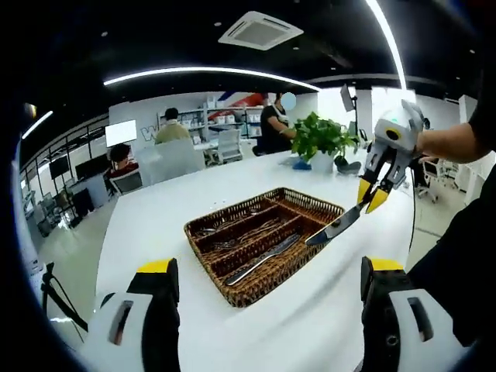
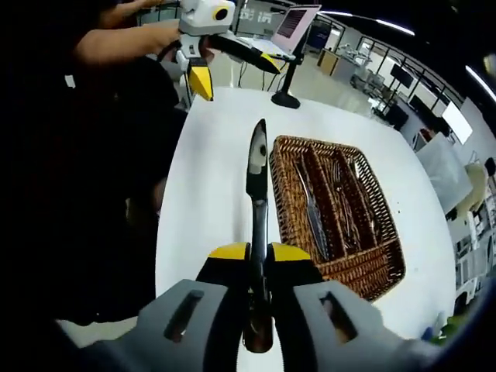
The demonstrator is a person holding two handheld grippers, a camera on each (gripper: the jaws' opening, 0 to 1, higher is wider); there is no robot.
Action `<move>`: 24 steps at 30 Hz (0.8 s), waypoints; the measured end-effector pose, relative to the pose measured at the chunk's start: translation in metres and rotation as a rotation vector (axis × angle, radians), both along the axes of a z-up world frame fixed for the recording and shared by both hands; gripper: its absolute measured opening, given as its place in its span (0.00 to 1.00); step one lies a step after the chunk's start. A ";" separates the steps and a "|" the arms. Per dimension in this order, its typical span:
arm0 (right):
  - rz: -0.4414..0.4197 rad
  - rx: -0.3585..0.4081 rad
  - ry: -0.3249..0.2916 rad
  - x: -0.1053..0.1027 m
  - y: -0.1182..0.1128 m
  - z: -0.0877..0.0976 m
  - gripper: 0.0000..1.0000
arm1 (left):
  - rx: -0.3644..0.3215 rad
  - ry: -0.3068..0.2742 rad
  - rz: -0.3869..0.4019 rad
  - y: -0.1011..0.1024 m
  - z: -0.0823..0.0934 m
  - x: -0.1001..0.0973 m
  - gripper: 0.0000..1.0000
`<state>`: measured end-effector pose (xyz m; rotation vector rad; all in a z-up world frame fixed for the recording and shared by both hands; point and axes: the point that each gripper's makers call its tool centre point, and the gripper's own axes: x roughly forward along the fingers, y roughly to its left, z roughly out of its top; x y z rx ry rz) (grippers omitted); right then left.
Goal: Arrange the knives, forks, and spoons in their matching storage slots by inserting each utensil handle-first until every utensil is classified and aligned in the correct compartment
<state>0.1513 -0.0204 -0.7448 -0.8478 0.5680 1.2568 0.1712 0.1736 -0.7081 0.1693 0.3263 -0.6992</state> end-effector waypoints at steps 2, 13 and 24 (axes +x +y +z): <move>0.006 -0.006 -0.003 -0.001 0.002 0.000 0.06 | 0.001 0.001 0.000 0.000 0.000 0.000 0.99; 0.020 -0.019 0.001 -0.002 0.010 0.007 0.06 | 0.013 0.032 -0.038 -0.005 -0.011 -0.009 0.99; 0.032 -0.023 -0.025 0.016 0.016 0.016 0.06 | 0.044 0.064 -0.020 0.002 -0.009 -0.011 0.99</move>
